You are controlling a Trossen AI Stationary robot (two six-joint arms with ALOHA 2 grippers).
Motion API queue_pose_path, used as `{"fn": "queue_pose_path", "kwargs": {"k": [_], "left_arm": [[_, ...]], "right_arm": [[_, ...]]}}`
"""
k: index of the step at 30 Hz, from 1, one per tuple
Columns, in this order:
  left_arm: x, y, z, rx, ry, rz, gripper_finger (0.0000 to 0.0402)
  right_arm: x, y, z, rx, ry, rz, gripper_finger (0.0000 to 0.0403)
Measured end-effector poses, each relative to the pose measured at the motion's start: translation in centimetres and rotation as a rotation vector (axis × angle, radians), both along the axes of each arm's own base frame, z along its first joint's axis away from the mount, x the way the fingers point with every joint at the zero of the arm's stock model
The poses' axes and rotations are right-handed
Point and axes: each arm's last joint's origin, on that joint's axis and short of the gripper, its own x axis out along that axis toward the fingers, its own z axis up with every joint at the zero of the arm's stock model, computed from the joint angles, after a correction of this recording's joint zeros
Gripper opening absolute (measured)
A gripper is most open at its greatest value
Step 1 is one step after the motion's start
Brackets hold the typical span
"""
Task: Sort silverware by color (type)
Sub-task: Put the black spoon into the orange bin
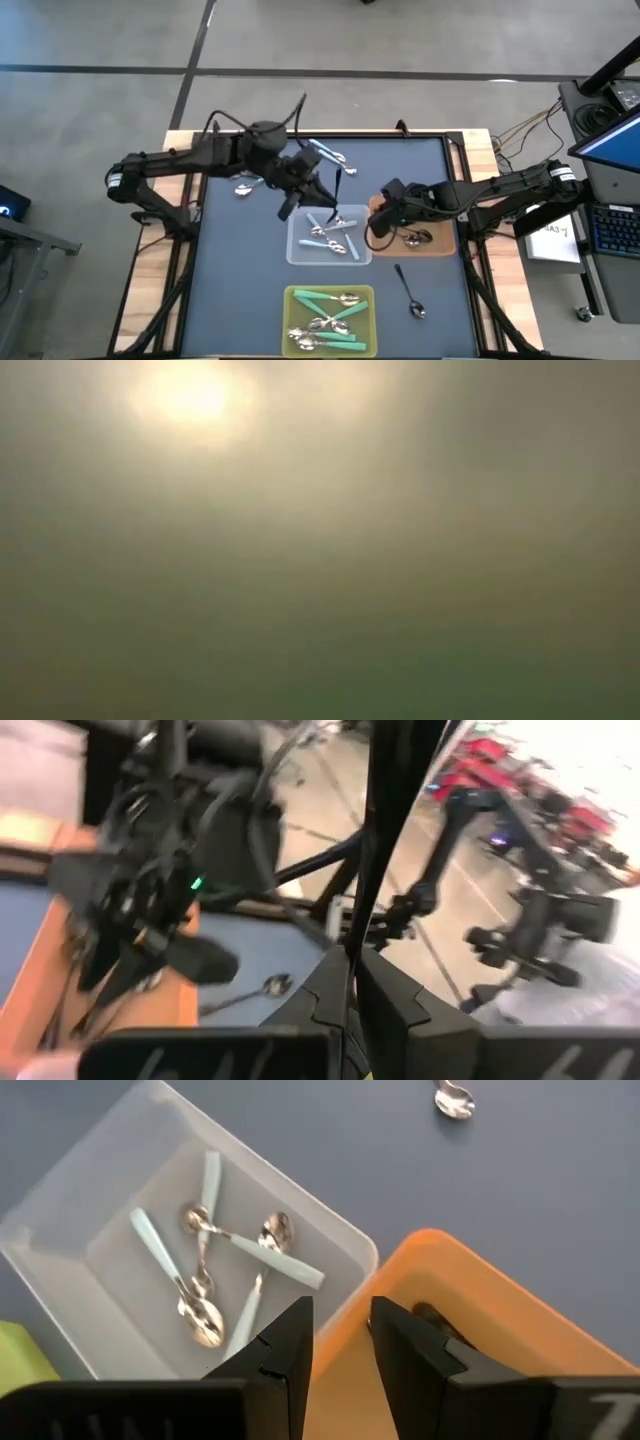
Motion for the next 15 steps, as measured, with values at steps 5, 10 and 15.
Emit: {"fn": "queue_pose_path", "kwargs": {"k": [5,10,15], "left_arm": [[0.1,-1.4,-1.9,0.019,0.138,0.088,0.0000],[0.0,-2.4,-2.1,0.030,0.143,0.068,0.0000],[-0.4,-2.7,-2.2,0.065,0.160,0.044,0.0000]], "right_arm": [[0.8,0.1,0.6,0.015,-0.103,-0.001,0.0095],[1.9,0.3,1.6,0.044,-0.268,-0.009,0.0095],[2.7,0.4,2.5,0.062,-0.394,-0.008,0.0095]]}}
